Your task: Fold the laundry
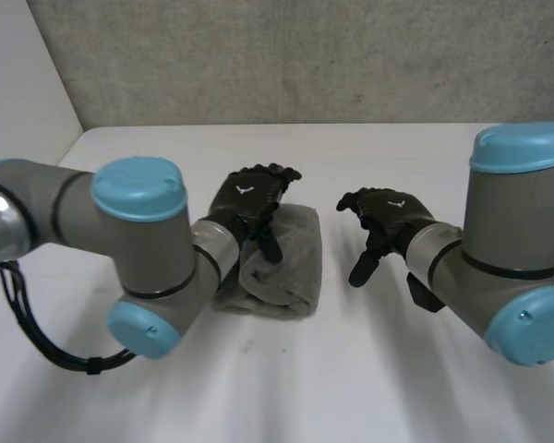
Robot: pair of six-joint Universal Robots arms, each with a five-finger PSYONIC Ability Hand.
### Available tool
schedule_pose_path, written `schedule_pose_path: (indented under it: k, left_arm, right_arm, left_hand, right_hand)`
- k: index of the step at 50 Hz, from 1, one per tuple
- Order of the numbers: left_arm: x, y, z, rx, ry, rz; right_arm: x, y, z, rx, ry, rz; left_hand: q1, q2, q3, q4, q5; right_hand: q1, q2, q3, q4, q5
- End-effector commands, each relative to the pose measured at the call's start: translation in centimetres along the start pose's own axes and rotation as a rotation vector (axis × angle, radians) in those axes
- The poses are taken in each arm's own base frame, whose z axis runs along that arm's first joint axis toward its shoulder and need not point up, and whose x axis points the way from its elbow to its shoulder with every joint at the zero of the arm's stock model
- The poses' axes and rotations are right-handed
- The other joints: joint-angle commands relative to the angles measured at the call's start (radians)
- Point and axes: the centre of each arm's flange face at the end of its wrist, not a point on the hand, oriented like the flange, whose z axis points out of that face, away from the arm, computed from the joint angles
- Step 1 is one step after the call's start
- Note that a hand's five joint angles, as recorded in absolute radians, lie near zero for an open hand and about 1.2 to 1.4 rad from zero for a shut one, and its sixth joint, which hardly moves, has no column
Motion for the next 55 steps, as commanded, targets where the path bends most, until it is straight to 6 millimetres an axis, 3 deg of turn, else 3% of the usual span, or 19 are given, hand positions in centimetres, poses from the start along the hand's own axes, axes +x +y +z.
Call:
schedule_pose_path:
  k: [1, 5, 7, 15, 25, 32, 35, 36, 37, 39, 40, 42, 43, 45, 47, 48, 50, 53, 55]
  left_arm:
    - [-0.4, 2.3, 1.5, -0.051, -0.006, 0.01]
    - [-1.1, 3.2, 1.4, -0.091, -0.023, 0.017]
    - [-2.8, 4.3, 1.0, -0.15, -0.065, 0.041]
    - [-5.6, 6.3, -0.3, -0.251, -0.121, 0.154]
    - [-6.2, 6.6, -1.0, -0.271, -0.131, 0.173]
    - [-6.5, 5.6, -1.1, -0.248, -0.142, 0.173]
    - [-6.5, 4.0, -1.3, -0.208, -0.146, 0.176]
    - [-6.4, 2.9, -1.5, -0.179, -0.148, 0.178]
    - [-6.4, 2.9, -1.5, -0.179, -0.148, 0.178]
    - [-6.3, 0.0, -2.0, -0.105, -0.156, 0.181]
    - [-6.3, 0.0, -2.0, -0.104, -0.156, 0.181]
    - [-6.1, -3.3, -2.9, -0.018, -0.163, 0.189]
    - [-6.1, -3.3, -2.9, -0.017, -0.163, 0.189]
    - [-6.0, -5.2, -3.6, 0.033, -0.169, 0.195]
    - [-6.4, -9.0, -5.1, 0.135, -0.196, 0.203]
    - [-6.4, -9.0, -5.1, 0.135, -0.196, 0.203]
    - [-7.3, -11.8, -6.7, 0.203, -0.236, 0.197]
    - [-7.9, -13.4, -7.8, 0.245, -0.261, 0.186]
    - [-9.0, -16.4, -10.5, 0.319, -0.306, 0.152]
  right_arm:
    - [-0.9, 0.9, 2.4, 0.018, -0.029, -0.018]
    - [-1.9, 1.2, 3.5, 0.029, -0.072, -0.029]
    - [-3.2, 1.4, 4.4, 0.038, -0.119, -0.038]
    - [-5.9, 2.8, 6.0, 0.033, -0.171, -0.062]
    - [-7.1, 5.4, 7.7, -0.012, -0.162, -0.086]
    - [-6.9, 4.8, 8.0, 0.017, -0.135, -0.153]
    - [-7.0, 3.0, 7.5, 0.059, -0.132, -0.157]
    - [-7.0, 1.5, 6.8, 0.097, -0.132, -0.157]
    - [-7.0, 1.5, 6.8, 0.097, -0.132, -0.157]
    - [-7.0, -1.5, 5.3, 0.172, -0.127, -0.156]
    - [-7.0, -1.5, 5.3, 0.173, -0.127, -0.156]
    - [-6.8, -4.9, 3.4, 0.258, -0.117, -0.154]
    - [-6.8, -4.9, 3.4, 0.259, -0.117, -0.154]
    - [-6.7, -6.8, 2.0, 0.311, -0.114, -0.153]
    - [-5.3, -10.3, -0.5, 0.404, -0.07, -0.144]
    - [-5.3, -10.3, -0.5, 0.404, -0.07, -0.144]
    - [-2.6, -12.9, -2.3, 0.469, 0.025, -0.132]
    - [-1.5, -13.8, -3.2, 0.491, 0.066, -0.132]
    - [0.2, -14.4, -4.5, 0.493, 0.135, -0.156]
  left_hand:
    - [0.042, 0.04, 0.041, 0.039, 0.034]
    - [0.039, 0.037, 0.038, 0.036, 0.031]
    - [0.039, 0.037, 0.038, 0.036, 0.031]
    - [0.025, 0.022, 0.023, 0.022, 0.017]
    - [0.022, 0.019, 0.02, 0.019, 0.014]
    - [0.022, 0.019, 0.02, 0.019, 0.014]
    - [0.019, 0.016, 0.017, 0.016, 0.011]
    - [0.016, 0.013, 0.014, 0.013, 0.008]
    - [0.016, 0.013, 0.014, 0.013, 0.008]
    - [0.016, 0.013, 0.014, 0.013, 0.008]
    - [0.016, 0.013, 0.014, 0.013, 0.008]
    - [0.016, 0.013, 0.014, 0.013, 0.008]
    - [0.016, 0.013, 0.014, 0.013, 0.008]
    - [0.013, 0.01, 0.011, 0.01, 0.005]
    - [0.013, 0.01, 0.011, 0.01, 0.005]
    - [0.013, 0.01, 0.011, 0.01, 0.005]
    - [0.013, 0.01, 0.011, 0.01, 0.005]
    - [0.013, 0.01, 0.011, 0.01, 0.005]
    - [0.016, 0.013, 0.014, 0.013, 0.008]
  right_hand:
    - [-0.032, -0.05, -0.034, -0.055, -0.056]
    - [-0.032, -0.05, -0.034, -0.055, -0.056]
    - [-0.032, -0.05, -0.034, -0.055, -0.056]
    - [-0.032, -0.05, -0.034, -0.055, -0.056]
    - [-0.032, -0.05, -0.034, -0.055, -0.056]
    - [-0.032, -0.05, -0.034, -0.055, -0.056]
    - [-0.032, -0.05, -0.034, -0.055, -0.056]
    - [-0.032, -0.05, -0.034, -0.055, -0.056]
    - [-0.032, -0.05, -0.034, -0.055, -0.056]
    - [-0.032, -0.05, -0.034, -0.055, -0.056]
    - [-0.032, -0.05, -0.034, -0.055, -0.056]
    - [-0.032, -0.05, -0.034, -0.055, -0.056]
    - [-0.032, -0.05, -0.034, -0.055, -0.056]
    - [-0.032, -0.05, -0.034, -0.055, -0.056]
    - [-0.032, -0.05, -0.034, -0.055, -0.056]
    - [-0.032, -0.05, -0.034, -0.055, -0.056]
    - [-0.032, -0.05, -0.034, -0.055, -0.056]
    - [-0.032, -0.05, -0.034, -0.055, -0.056]
    - [-0.032, -0.05, -0.034, -0.055, -0.056]
